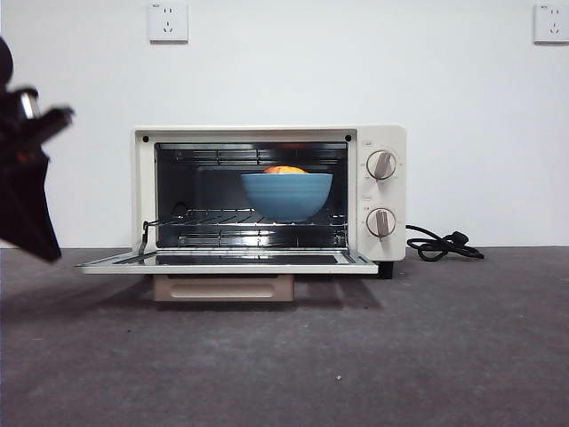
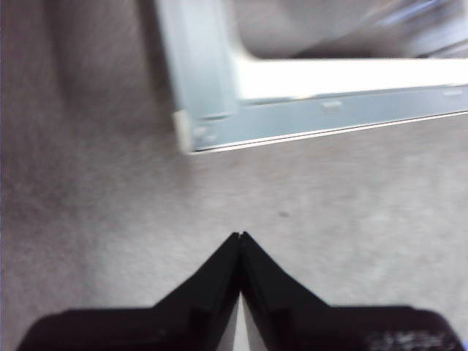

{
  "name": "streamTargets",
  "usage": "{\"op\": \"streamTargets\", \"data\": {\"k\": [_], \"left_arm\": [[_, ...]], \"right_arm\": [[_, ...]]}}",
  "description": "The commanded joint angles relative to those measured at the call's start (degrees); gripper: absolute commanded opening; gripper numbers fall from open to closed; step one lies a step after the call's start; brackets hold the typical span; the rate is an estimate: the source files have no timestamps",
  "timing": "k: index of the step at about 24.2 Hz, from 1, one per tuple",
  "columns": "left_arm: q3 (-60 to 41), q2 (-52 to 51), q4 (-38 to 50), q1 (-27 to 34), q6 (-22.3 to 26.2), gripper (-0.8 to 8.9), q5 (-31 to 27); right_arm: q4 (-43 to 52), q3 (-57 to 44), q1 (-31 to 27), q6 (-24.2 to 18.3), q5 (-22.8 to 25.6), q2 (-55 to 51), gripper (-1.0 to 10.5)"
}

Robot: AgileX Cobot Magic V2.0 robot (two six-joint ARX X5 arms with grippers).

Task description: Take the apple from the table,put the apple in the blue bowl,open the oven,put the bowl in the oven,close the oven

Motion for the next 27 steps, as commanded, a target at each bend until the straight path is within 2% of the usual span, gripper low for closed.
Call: {"op": "streamTargets", "data": {"k": [1, 8, 14, 20, 27], "left_arm": [[-0.44, 2.73, 1.31, 0.24, -0.76, -0.09, 0.31], [-0.44, 6.16, 4.66, 1.70, -3.39, -0.09, 0.96], [-0.44, 7.32, 7.93, 3.76, -7.13, -0.09, 3.89], [-0.44, 8.87, 9.07, 4.24, -7.58, -0.09, 3.98], [-0.44, 11.26, 13.99, 4.24, -12.04, -0.09, 8.98]], "right_arm": [[3.61, -4.98, 0.09, 3.21, -2.23, -1.27, -0.1], [8.98, -10.93, 0.09, 3.69, -2.25, -1.49, -0.1], [12.15, -11.19, 0.09, 3.69, -3.28, -1.42, -0.1], [12.98, -11.19, 0.09, 3.69, -3.93, -1.42, -0.1], [13.70, -11.19, 0.09, 3.69, -3.96, -1.42, -0.1]]}}
